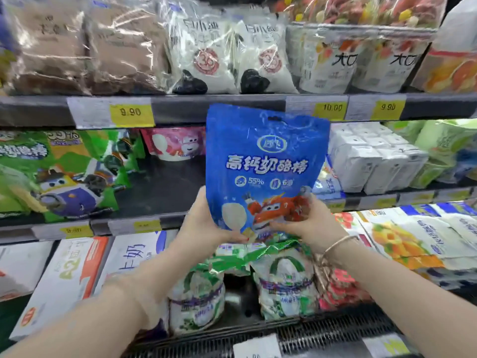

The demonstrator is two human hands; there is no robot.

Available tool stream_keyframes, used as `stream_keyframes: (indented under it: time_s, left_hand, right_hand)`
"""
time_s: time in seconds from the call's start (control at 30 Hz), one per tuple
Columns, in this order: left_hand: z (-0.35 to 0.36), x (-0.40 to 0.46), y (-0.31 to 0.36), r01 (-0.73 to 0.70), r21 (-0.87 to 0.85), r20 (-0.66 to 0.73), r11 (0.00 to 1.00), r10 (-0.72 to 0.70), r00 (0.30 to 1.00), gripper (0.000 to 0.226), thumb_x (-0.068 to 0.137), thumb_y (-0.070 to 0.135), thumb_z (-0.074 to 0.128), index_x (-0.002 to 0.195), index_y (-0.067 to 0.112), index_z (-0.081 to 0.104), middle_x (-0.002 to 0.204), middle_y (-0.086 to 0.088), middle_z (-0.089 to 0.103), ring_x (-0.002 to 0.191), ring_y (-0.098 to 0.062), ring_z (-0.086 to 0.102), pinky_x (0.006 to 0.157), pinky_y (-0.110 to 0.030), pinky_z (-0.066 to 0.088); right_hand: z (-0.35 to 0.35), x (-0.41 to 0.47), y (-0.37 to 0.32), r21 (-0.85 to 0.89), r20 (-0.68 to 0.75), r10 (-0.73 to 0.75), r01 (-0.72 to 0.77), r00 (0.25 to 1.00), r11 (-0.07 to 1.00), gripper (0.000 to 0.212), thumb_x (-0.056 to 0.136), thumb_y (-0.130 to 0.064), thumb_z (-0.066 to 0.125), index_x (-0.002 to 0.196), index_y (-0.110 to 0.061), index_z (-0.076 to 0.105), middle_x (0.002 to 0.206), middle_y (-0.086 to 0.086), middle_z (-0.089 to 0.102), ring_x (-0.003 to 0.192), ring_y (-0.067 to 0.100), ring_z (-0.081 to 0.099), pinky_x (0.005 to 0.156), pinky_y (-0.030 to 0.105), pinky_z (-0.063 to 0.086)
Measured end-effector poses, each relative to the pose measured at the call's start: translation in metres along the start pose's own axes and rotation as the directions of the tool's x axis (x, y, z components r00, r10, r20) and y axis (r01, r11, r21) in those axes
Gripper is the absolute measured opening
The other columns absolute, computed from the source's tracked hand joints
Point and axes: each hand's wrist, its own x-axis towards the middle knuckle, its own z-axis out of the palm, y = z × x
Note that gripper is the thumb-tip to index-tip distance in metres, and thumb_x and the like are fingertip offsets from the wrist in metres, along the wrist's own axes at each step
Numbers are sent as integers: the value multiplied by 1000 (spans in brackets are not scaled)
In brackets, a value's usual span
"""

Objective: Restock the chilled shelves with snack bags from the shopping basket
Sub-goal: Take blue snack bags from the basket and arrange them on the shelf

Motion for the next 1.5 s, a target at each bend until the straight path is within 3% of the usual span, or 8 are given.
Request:
stream_keyframes:
  time_s: [0.23,0.4,0.5,0.7,0.87,1.03,1.2,1.5]
  left_hand:
    - [22,65,-5,-102,84,-202,991,117,972,81,47,-4,88,107,30,45,95,29,58,80,23,57,64,-1,48]
    - [26,92,-17,-101,127,-230,987,128,965,86,44,0,89,115,22,46,96,26,60,90,2,61,70,-5,51]
    - [24,98,-27,-63,175,-168,983,93,981,83,44,3,90,110,25,46,95,28,60,92,9,58,71,-5,51]
    - [21,98,-44,37,143,-25,989,-34,999,66,57,-4,83,115,4,54,104,-2,68,81,5,63,69,-10,55]
    - [17,94,-29,53,-26,113,998,-50,992,58,61,-2,79,112,12,55,97,9,74,79,0,69,64,-11,54]
    - [12,89,-5,-97,-245,-51,965,87,995,39,63,35,65,101,28,57,87,23,74,83,3,69,66,-11,53]
    - [20,92,4,-82,-341,-196,936,15,980,9,73,32,68,71,25,74,74,14,76,70,-5,72,57,-17,55]
    - [16,117,18,146,-290,-277,946,-229,933,27,76,44,70,72,19,63,64,10,73,62,-9,71,55,-21,56]
  right_hand:
    - [-28,59,-5,-69,-75,-136,131,988,989,38,73,15,65,83,-18,48,75,-11,56,51,-16,56,54,-2,42]
    - [-35,89,2,-229,-83,-185,162,979,960,39,77,5,67,110,-5,49,96,1,58,80,12,56,63,4,45]
    - [-39,103,16,-416,-87,-161,111,983,903,36,78,-3,68,111,1,54,103,14,65,94,26,62,82,28,48]
    - [-34,112,34,-563,-21,-138,103,990,820,32,85,-5,60,116,-5,54,116,15,64,109,31,58,90,33,45]
    - [-39,114,36,-632,23,-105,96,994,769,29,88,-6,52,117,-3,52,112,14,64,100,29,57,74,29,41]
    - [-40,86,25,-72,87,-169,175,982,982,38,79,-7,67,114,-14,54,92,-13,71,88,0,67,76,16,53]
    - [-28,77,5,342,-189,-263,315,946,886,7,77,-26,70,83,-26,68,79,-13,75,76,4,70,63,17,55]
    - [-18,107,-26,120,-378,-59,112,924,986,49,82,-36,65,46,-20,37,29,-11,41,28,1,37,34,15,31]
